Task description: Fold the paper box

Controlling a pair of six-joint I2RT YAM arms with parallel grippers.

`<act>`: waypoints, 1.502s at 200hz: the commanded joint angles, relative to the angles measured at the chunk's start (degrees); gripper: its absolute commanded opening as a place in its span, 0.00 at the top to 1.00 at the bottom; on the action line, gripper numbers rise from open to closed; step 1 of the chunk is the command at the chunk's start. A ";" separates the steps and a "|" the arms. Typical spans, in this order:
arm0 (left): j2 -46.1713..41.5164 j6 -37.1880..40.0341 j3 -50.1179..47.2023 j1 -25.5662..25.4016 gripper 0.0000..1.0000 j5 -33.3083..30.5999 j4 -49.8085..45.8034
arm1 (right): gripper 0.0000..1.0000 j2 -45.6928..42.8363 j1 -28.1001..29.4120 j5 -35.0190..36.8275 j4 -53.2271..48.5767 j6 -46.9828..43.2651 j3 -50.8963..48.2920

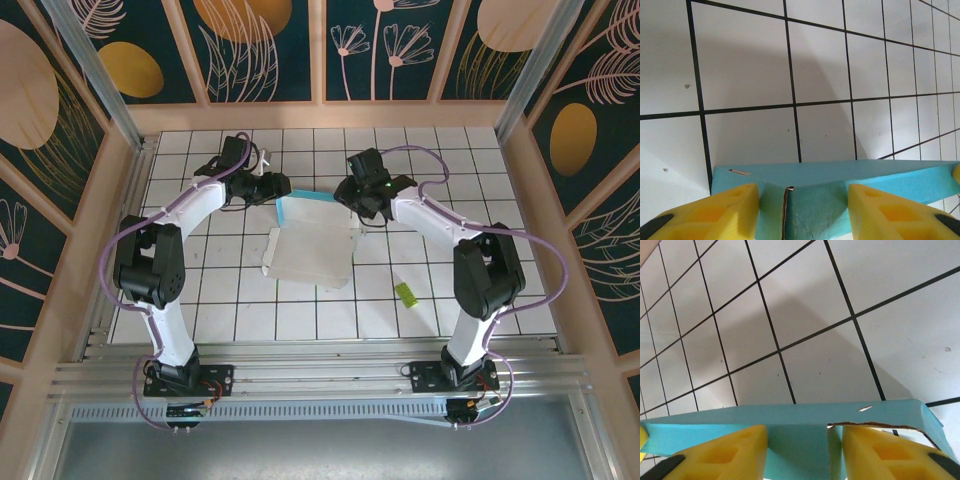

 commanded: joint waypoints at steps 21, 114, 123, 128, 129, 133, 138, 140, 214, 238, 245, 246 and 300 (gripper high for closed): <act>-0.38 -0.25 -1.44 -0.12 0.51 -1.39 -3.59 | 0.50 -8.62 0.42 3.43 -4.21 -0.36 -3.47; 0.07 0.01 -0.58 -0.10 0.50 -0.98 -3.94 | 0.41 -21.74 3.10 -7.32 22.69 2.96 -32.88; 0.20 0.14 -0.18 -0.12 0.51 -1.06 -4.32 | 0.41 -19.48 3.47 -6.73 23.86 2.56 -32.05; 0.17 0.14 -0.06 -0.12 0.51 -1.06 -4.34 | 0.41 -18.21 3.69 -6.13 24.20 2.45 -31.37; 0.21 0.12 -0.05 -0.12 0.51 -1.10 -4.34 | 0.41 -17.95 3.77 -6.01 24.28 2.45 -31.24; 0.25 0.18 -0.04 -0.12 0.50 -1.07 -4.38 | 0.41 -16.83 4.01 -5.30 24.65 2.18 -30.64; 0.24 0.19 0.04 -0.11 0.51 -1.14 -4.30 | 0.41 -15.58 4.36 -4.00 25.17 1.82 -29.99; 0.21 0.14 0.05 -0.12 0.51 -1.14 -4.31 | 0.41 -15.03 4.52 -3.29 25.42 1.72 -29.79; -0.03 0.67 -0.21 -0.10 0.51 -1.32 -4.80 | 0.42 -3.09 4.38 9.10 35.57 0.37 -28.18; -0.06 0.89 -0.21 -0.08 0.51 -1.35 -4.87 | 0.40 -2.59 2.55 8.92 37.19 -2.92 -29.06; 0.06 0.81 -0.21 -0.12 0.50 -1.32 -4.76 | 0.39 -2.36 1.97 8.63 37.36 -3.25 -29.23; 0.07 0.80 -0.21 -0.12 0.51 -1.32 -4.73 | 0.38 -2.29 1.86 8.53 37.46 -3.31 -29.25; 0.06 0.56 -0.13 -0.12 0.50 -1.24 -4.66 | 0.34 -0.51 0.54 3.39 38.75 -3.72 -29.85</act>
